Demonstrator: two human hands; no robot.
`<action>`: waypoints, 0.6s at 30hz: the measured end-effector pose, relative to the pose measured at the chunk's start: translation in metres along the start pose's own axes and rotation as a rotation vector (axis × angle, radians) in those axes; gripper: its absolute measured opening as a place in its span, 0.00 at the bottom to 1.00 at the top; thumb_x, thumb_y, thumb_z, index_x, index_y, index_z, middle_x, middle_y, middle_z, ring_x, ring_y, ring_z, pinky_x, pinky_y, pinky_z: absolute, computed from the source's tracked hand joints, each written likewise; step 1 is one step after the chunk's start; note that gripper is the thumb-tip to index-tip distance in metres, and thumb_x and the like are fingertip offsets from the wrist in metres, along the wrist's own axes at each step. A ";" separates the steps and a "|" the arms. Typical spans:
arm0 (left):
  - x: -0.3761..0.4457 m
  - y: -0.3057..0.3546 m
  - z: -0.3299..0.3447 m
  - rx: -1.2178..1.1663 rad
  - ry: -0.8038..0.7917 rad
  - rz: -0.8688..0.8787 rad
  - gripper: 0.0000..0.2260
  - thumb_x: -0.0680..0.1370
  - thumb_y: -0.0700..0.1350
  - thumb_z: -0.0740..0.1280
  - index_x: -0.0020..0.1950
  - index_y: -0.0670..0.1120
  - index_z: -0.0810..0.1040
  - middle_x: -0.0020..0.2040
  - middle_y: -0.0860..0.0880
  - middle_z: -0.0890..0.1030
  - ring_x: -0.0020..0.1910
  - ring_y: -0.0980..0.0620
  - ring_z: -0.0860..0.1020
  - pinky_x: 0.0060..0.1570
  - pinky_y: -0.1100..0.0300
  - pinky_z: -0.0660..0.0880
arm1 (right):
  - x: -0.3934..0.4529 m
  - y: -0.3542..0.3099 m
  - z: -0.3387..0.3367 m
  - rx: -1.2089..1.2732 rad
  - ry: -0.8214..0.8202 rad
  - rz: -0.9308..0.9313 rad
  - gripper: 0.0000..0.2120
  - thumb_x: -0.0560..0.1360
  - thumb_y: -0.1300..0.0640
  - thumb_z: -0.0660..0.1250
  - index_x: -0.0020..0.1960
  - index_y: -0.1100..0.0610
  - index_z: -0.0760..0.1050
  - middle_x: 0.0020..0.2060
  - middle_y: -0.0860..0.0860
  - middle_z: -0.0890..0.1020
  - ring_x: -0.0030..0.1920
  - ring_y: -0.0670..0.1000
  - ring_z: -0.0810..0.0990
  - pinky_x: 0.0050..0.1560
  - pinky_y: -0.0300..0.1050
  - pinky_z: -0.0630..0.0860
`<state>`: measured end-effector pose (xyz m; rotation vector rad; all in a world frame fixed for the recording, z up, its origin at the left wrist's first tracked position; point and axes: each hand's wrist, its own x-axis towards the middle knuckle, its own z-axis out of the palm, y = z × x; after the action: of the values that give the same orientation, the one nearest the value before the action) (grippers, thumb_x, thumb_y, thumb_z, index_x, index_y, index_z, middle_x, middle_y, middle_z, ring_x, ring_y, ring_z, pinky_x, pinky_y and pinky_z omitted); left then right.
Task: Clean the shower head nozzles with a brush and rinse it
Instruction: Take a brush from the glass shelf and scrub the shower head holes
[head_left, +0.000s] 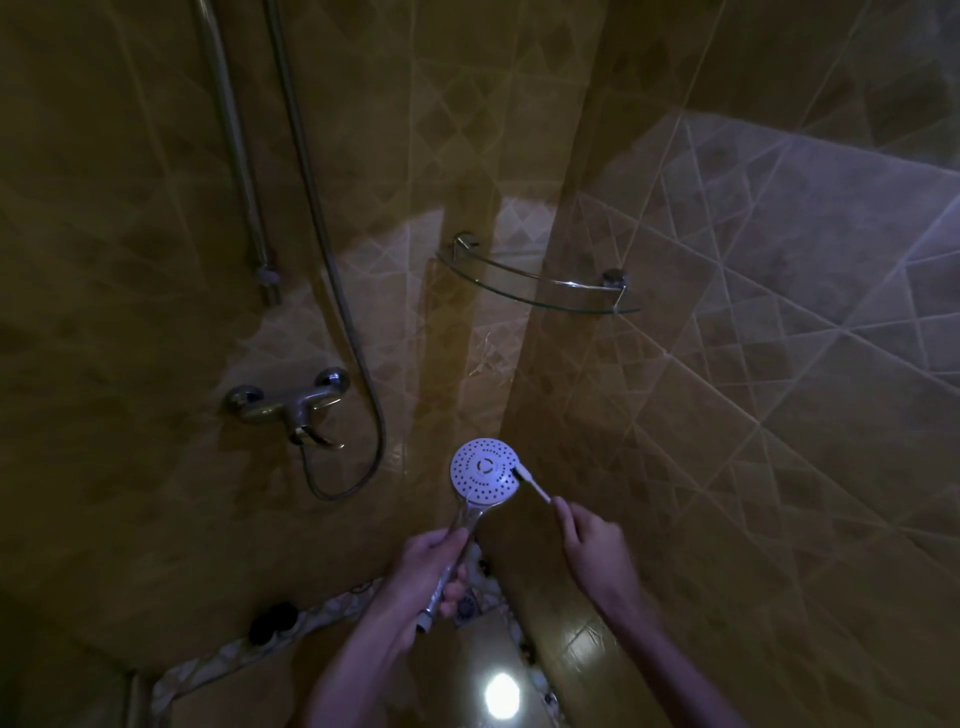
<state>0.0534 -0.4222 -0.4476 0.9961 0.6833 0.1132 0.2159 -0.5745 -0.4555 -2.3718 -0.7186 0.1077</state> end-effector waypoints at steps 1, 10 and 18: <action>0.000 0.000 -0.001 0.005 -0.007 0.000 0.08 0.80 0.46 0.64 0.43 0.44 0.74 0.28 0.46 0.72 0.19 0.55 0.65 0.18 0.70 0.60 | 0.004 -0.002 -0.003 0.015 0.007 0.010 0.19 0.81 0.43 0.55 0.44 0.52 0.79 0.34 0.50 0.84 0.37 0.48 0.83 0.38 0.47 0.75; 0.001 -0.006 -0.011 0.048 0.007 0.008 0.08 0.79 0.47 0.65 0.44 0.43 0.75 0.27 0.48 0.72 0.19 0.55 0.66 0.17 0.69 0.61 | -0.019 0.000 0.015 -0.287 -0.006 -0.140 0.25 0.76 0.31 0.43 0.48 0.45 0.72 0.33 0.49 0.82 0.37 0.50 0.83 0.31 0.43 0.71; 0.000 -0.001 -0.001 0.140 0.007 0.064 0.09 0.80 0.46 0.64 0.45 0.41 0.74 0.26 0.48 0.72 0.19 0.55 0.66 0.16 0.68 0.62 | 0.010 -0.016 -0.007 -0.333 0.020 -0.067 0.26 0.78 0.33 0.46 0.48 0.49 0.75 0.35 0.51 0.83 0.40 0.54 0.83 0.37 0.46 0.75</action>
<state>0.0521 -0.4222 -0.4486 1.1526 0.6733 0.1260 0.2187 -0.5630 -0.4386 -2.6548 -0.8615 -0.0697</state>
